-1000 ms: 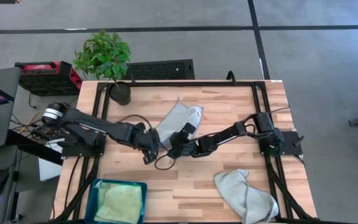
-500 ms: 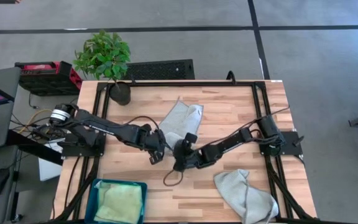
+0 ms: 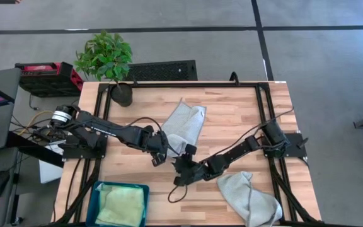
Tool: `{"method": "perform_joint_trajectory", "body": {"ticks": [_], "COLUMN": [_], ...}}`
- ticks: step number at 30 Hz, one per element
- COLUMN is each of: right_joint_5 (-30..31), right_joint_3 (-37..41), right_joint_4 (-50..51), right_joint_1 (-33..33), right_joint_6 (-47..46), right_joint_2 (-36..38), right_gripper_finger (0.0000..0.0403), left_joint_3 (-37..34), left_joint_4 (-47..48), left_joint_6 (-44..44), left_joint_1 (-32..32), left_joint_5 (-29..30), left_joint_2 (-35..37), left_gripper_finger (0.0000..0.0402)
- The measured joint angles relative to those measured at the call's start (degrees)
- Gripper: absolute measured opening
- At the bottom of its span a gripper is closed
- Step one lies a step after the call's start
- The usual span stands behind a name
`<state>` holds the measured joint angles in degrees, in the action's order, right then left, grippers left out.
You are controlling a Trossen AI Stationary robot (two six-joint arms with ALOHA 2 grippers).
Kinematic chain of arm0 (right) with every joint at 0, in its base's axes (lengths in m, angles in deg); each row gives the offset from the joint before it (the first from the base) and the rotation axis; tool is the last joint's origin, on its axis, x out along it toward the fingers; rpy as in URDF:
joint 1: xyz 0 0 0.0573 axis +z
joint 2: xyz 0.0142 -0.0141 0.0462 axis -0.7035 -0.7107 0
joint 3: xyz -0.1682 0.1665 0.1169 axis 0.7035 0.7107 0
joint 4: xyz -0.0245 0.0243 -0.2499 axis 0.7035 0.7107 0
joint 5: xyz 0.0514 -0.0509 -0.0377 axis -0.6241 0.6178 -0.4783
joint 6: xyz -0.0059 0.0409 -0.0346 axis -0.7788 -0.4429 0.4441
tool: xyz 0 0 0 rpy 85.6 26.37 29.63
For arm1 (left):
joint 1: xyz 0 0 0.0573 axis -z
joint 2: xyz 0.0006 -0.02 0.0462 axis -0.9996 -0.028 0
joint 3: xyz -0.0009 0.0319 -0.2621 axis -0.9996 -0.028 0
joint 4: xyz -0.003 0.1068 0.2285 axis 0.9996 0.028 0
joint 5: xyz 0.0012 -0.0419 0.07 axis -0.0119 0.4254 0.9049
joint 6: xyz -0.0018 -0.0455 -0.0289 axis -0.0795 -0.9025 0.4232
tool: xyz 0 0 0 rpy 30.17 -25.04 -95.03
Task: Fold microfiber towels
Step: Fold the top grey microfiber cloth
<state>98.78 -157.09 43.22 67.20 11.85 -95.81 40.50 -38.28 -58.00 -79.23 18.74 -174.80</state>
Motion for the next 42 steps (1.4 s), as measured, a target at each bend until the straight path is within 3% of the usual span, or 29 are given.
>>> {"method": "perform_joint_trajectory", "body": {"ticks": [15, 42], "right_joint_5": [6.2, 4.3], "right_joint_3": [0.4, 0.4], "right_joint_4": [-0.9, 5.5], "right_joint_1": [-0.5, -1.5], "right_joint_6": [1.5, -1.5], "right_joint_2": [-2.8, -2.9], "right_gripper_finger": [0.0122, 0.0118], "left_joint_3": [0.0, 0.0], "left_joint_4": [-0.4, -3.3], "left_joint_6": [0.4, 0.4], "left_joint_1": [0.0, 0.0], "left_joint_5": [-0.1, -2.6], "left_joint_2": [0.0, 0.0], "left_gripper_finger": [0.0000, 0.0000]}}
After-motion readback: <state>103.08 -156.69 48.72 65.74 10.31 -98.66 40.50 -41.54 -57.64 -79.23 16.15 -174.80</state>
